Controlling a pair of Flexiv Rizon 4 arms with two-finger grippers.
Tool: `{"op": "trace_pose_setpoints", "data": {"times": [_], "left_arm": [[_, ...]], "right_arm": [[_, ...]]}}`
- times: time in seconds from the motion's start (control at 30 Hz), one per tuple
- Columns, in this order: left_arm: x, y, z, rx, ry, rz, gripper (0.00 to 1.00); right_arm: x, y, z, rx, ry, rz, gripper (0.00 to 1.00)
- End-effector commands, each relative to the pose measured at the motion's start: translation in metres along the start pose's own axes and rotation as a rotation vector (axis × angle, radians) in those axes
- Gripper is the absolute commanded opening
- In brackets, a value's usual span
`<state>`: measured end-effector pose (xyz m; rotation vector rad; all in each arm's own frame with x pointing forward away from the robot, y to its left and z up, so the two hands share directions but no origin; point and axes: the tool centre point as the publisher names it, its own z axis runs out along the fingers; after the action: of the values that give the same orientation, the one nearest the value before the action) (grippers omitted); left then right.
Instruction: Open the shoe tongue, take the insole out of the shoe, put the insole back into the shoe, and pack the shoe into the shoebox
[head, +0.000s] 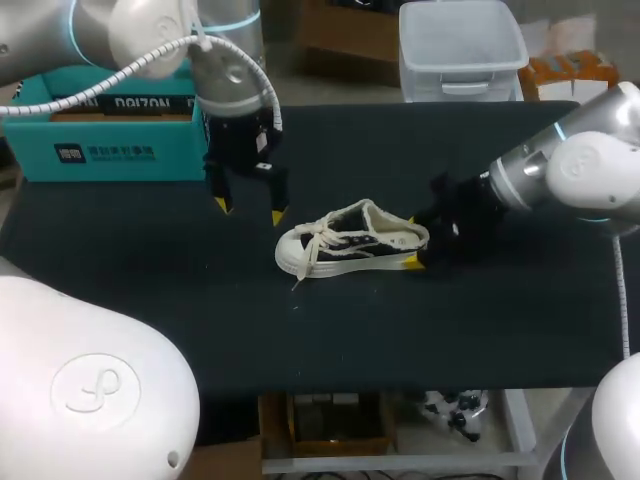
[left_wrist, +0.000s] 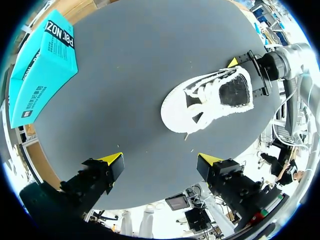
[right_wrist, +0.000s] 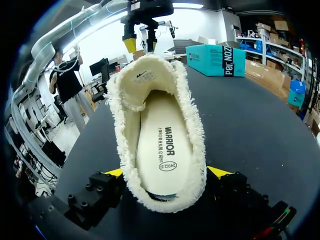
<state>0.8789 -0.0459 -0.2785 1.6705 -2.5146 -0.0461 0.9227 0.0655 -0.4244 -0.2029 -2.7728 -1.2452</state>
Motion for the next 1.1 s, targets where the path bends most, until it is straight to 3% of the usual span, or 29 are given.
{"op": "trace_pose_setpoints", "data": {"times": [0.03,0.33,0.37,0.4,0.6,0.9,1.1], "left_arm": [[0.002,-0.001,0.001,0.001,-0.004,0.001,1.00],[0.011,-0.004,0.004,0.014,-0.009,-0.049,1.00],[0.013,-0.005,0.005,0.020,-0.011,-0.062,1.00],[0.015,-0.006,0.004,0.024,-0.009,-0.075,1.00],[0.038,-0.008,0.000,0.077,-0.013,-0.121,1.00],[0.095,-0.023,0.001,0.120,-0.032,-0.157,1.00],[0.115,-0.041,0.003,0.083,-0.041,-0.217,1.00]], "right_arm": [[-0.004,-0.004,0.003,-0.011,0.008,-0.003,1.00],[-0.007,-0.006,0.005,-0.029,0.010,-0.023,1.00],[-0.008,-0.006,0.006,-0.022,0.010,-0.027,0.37],[-0.008,-0.005,0.007,-0.021,0.011,-0.034,0.00],[-0.004,-0.005,0.012,-0.042,0.005,-0.051,0.00],[0.005,-0.002,0.022,-0.069,-0.002,-0.056,0.00],[0.005,-0.002,0.022,-0.069,-0.002,-0.056,0.00]]}}
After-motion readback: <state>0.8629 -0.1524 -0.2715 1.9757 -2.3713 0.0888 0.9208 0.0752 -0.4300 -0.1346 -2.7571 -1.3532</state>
